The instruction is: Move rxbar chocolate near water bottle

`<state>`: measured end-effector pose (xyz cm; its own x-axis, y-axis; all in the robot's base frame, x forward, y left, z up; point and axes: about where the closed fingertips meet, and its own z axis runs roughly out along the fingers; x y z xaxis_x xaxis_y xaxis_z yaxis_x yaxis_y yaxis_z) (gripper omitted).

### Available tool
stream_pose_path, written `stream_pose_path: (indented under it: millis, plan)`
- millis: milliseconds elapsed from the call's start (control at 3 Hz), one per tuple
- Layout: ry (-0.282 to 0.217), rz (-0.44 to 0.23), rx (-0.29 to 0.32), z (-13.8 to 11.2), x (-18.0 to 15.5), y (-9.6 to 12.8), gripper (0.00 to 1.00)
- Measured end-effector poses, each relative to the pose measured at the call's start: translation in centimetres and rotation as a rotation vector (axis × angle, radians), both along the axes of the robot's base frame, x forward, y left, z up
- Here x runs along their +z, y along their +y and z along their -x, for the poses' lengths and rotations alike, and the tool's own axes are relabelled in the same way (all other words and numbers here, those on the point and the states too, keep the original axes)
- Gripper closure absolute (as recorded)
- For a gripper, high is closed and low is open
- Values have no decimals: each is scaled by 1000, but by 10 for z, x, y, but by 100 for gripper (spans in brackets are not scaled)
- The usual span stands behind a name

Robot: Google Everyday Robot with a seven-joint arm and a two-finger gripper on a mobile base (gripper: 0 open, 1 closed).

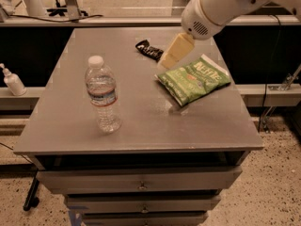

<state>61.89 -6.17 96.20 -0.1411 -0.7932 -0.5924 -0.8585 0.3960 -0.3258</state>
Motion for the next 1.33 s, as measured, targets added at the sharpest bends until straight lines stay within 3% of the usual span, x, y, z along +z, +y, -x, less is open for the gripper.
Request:
stream_pose_path:
  millis: [667,1333]
  plan:
    - [-24,-34,-11,-6,1,-1,0]
    - [-68,-223,-60,-66,-17,6,0]
